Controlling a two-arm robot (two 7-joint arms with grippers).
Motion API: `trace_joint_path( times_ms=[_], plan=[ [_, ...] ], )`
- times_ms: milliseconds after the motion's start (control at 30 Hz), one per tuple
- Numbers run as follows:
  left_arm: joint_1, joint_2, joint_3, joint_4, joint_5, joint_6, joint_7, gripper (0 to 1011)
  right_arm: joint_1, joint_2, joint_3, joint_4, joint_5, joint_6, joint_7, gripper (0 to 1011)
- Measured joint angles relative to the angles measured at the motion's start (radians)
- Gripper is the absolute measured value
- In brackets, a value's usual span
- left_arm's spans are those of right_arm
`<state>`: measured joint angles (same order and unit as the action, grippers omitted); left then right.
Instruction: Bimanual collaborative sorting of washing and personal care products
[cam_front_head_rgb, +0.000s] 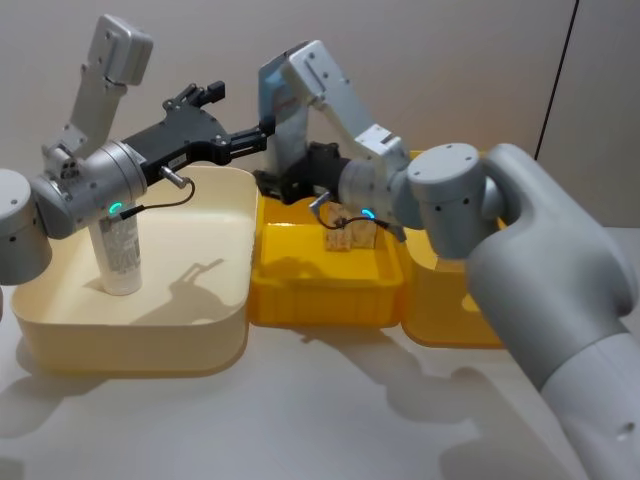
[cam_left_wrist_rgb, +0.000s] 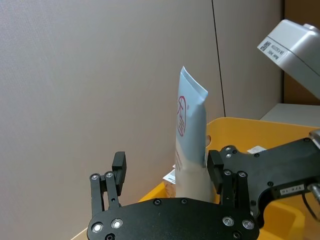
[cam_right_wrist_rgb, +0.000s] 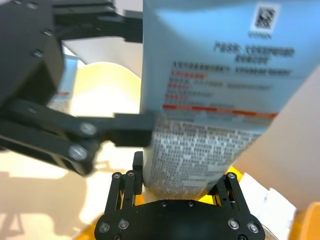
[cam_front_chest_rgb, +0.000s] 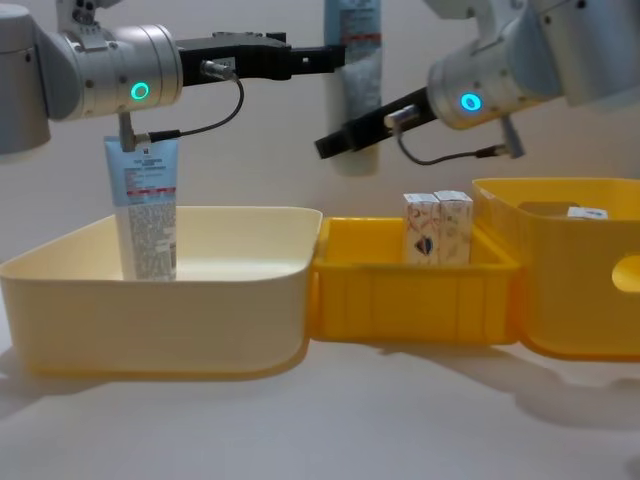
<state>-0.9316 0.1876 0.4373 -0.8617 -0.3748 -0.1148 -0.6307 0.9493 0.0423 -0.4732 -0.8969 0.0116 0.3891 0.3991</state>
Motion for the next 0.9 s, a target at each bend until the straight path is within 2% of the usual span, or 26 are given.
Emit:
trace_joint_path(
  times_ms=[200, 433, 900],
  plan=[
    [0.000, 0.000, 0.000, 0.000, 0.000, 0.000, 0.000, 1003, -0.021, 0.035, 0.015, -0.051, -0.012, 0.040, -0.018, 660],
    [0.000, 0.000, 0.000, 0.000, 0.000, 0.000, 0.000, 1003, -0.035, 0.058, 0.040, -0.095, -0.025, 0.078, -0.054, 661],
    [0.000, 0.000, 0.000, 0.000, 0.000, 0.000, 0.000, 1003, -0.040, 0.083, 0.107, -0.161, -0.068, 0.166, -0.187, 661]
  ],
)
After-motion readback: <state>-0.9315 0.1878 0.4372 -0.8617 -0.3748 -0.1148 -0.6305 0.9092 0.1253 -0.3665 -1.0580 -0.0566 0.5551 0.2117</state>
